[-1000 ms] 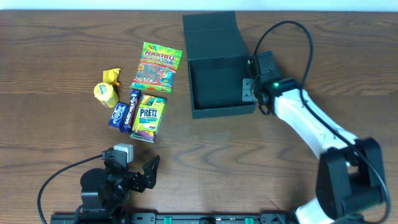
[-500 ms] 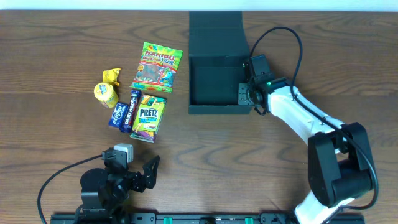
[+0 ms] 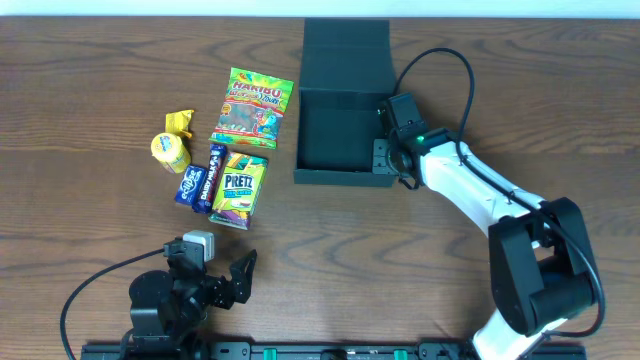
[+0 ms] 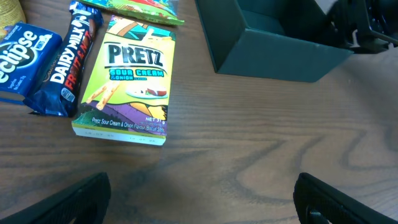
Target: Pack container
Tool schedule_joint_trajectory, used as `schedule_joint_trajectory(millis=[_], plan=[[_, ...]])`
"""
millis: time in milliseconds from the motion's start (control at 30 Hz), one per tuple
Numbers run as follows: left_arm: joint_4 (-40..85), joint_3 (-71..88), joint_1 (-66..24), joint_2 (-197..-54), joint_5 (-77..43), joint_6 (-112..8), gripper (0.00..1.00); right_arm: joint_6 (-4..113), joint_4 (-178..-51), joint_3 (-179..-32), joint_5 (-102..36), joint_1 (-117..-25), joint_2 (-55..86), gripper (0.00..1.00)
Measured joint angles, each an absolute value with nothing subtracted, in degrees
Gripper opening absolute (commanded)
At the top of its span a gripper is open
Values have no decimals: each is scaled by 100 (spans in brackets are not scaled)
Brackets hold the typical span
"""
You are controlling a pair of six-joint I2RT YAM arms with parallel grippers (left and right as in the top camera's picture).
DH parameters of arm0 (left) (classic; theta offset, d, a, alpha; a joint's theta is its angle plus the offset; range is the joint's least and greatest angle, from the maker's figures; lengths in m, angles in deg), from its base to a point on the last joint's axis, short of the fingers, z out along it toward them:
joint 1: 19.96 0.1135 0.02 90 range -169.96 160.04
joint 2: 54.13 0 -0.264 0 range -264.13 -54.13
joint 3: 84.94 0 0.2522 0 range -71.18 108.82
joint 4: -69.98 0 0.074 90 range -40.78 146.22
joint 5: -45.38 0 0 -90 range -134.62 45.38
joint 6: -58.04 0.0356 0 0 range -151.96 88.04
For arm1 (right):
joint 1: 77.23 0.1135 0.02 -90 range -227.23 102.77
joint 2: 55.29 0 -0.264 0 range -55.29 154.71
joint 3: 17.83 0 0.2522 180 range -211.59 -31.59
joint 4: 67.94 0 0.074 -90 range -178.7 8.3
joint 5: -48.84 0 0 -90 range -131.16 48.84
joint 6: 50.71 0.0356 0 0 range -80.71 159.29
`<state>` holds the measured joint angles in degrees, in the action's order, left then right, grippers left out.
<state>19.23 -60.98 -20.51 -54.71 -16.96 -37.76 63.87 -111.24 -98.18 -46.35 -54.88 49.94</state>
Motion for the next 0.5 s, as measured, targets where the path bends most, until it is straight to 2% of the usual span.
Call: schedule_joint_trajectory(millis=[200, 500], plan=[[1923, -6098, -2051, -5471, -1696, -3776, 95, 6418, -11139, -9818, -4349, -5475, 4754, 99], [1923, -6098, -2051, -5471, -1696, -3776, 95, 6439, -11109, -10024, -4309, -5475, 2791, 99]])
